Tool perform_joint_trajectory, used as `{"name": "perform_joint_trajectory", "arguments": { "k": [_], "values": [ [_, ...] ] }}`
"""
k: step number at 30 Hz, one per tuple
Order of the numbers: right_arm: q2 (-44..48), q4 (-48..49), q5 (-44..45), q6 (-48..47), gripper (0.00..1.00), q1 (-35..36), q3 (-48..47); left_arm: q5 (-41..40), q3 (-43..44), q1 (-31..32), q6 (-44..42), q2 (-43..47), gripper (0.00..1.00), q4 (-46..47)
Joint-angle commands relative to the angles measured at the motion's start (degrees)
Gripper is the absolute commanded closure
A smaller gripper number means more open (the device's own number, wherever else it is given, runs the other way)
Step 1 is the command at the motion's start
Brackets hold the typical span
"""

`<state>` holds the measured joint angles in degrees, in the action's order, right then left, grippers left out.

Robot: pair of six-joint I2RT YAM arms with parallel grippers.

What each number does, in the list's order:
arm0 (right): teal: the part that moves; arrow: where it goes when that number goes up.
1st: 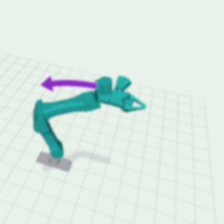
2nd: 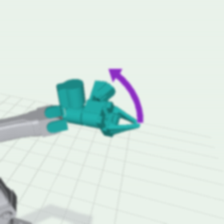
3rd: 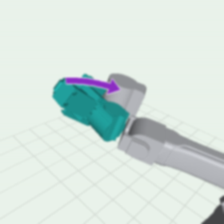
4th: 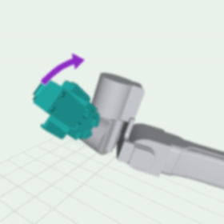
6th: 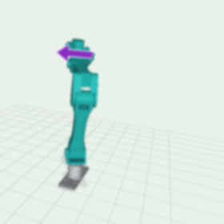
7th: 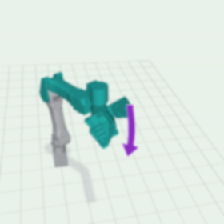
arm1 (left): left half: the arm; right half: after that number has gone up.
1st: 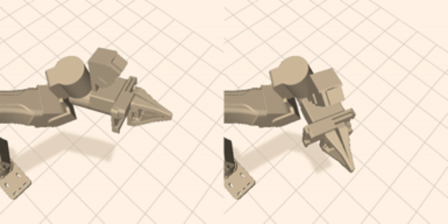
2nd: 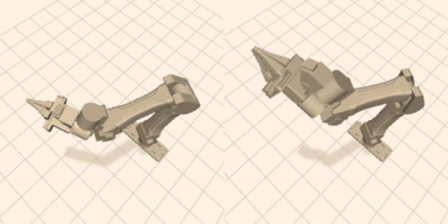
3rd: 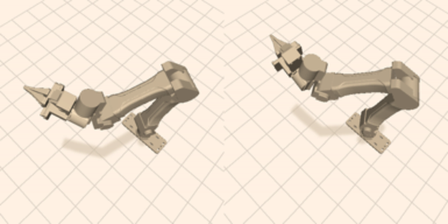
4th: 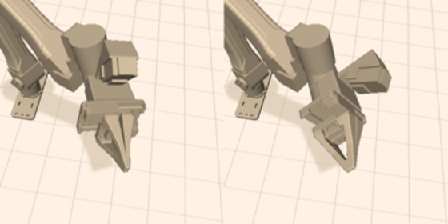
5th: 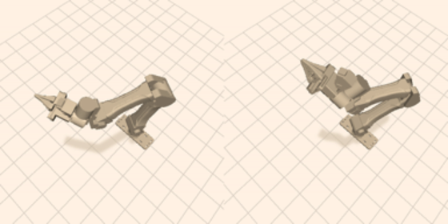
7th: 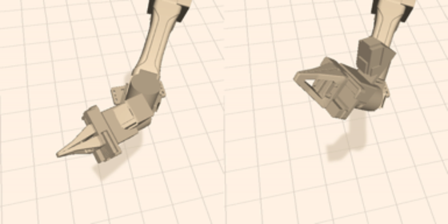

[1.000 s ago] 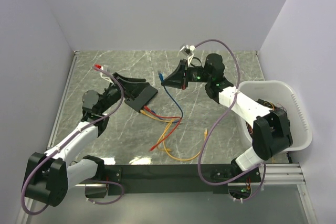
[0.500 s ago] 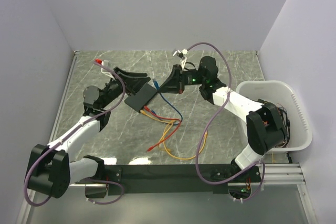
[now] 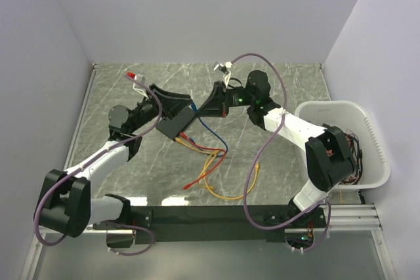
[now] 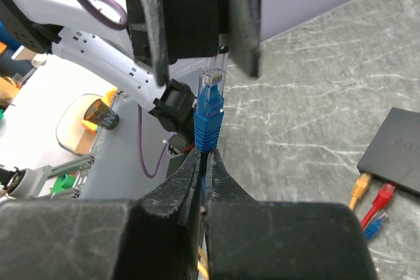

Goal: Insert the plug into the switch port

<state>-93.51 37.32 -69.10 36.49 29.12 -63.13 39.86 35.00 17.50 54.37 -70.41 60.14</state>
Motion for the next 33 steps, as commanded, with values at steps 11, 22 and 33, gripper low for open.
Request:
{"name": "perform_joint_trajectory", "arguments": {
  "k": [11, 22, 33],
  "values": [
    [-1.32, 3.02, -1.65, 1.82, 1.00, 1.02, -3.75, 2.68, 3.23, 1.40, -0.40, -0.87, 0.62, 3.14],
    [-2.02, 5.74, -1.48, 3.85, 1.00, 1.02, -3.84, 3.03, 2.79, 1.49, -1.28, -0.08, 0.85, 1.74],
    [-2.20, -6.70, 2.55, -1.04, 0.65, 0.67, -8.05, -0.91, 3.83, 1.58, -5.84, 4.66, 1.00, -14.66]
  ]
}}
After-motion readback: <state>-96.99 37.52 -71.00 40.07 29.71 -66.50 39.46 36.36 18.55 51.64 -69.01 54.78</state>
